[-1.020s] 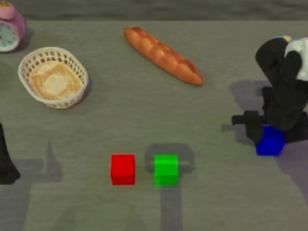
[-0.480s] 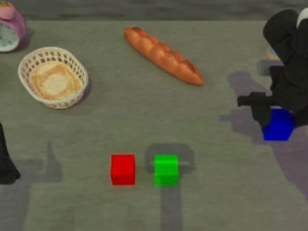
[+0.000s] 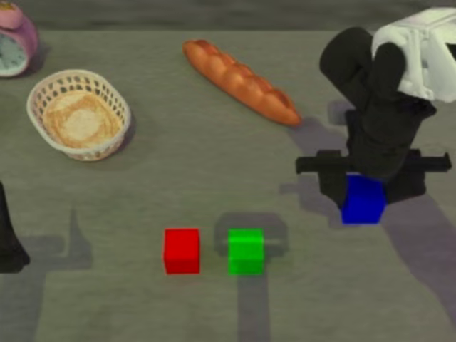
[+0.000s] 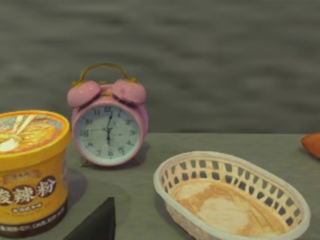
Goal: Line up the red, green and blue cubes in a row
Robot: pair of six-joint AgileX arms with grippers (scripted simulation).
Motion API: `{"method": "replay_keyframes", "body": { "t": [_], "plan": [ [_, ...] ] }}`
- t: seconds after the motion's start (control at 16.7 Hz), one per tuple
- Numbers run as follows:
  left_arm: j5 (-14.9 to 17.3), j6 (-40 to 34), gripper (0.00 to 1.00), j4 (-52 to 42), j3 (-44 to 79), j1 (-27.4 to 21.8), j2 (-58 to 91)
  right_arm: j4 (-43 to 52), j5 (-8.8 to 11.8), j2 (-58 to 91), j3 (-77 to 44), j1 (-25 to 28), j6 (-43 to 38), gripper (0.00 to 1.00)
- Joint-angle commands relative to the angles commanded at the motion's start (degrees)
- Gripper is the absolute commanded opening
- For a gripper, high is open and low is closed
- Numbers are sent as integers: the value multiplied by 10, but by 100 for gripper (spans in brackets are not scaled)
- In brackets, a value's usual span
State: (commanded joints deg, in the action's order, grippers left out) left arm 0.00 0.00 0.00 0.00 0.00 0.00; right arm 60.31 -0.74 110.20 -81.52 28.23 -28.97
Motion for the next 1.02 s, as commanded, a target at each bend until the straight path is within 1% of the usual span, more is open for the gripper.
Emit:
{"method": "replay_keyframes", "body": {
  "t": [0.18,0.3,0.66,1.02],
  "plan": [
    [0,0,100,0,0,0,0,14,-2,-5,-11,68,-63,0],
    [0,0,100,0,0,0,0,18,-2,-9,-13,85,-80,0],
    [0,0,100,0,0,0,0,8,-1,-4,-7,84,-81,0],
    [0,0,100,0,0,0,0,-89,-2,30,56,87,-81,0]
  ]
}}
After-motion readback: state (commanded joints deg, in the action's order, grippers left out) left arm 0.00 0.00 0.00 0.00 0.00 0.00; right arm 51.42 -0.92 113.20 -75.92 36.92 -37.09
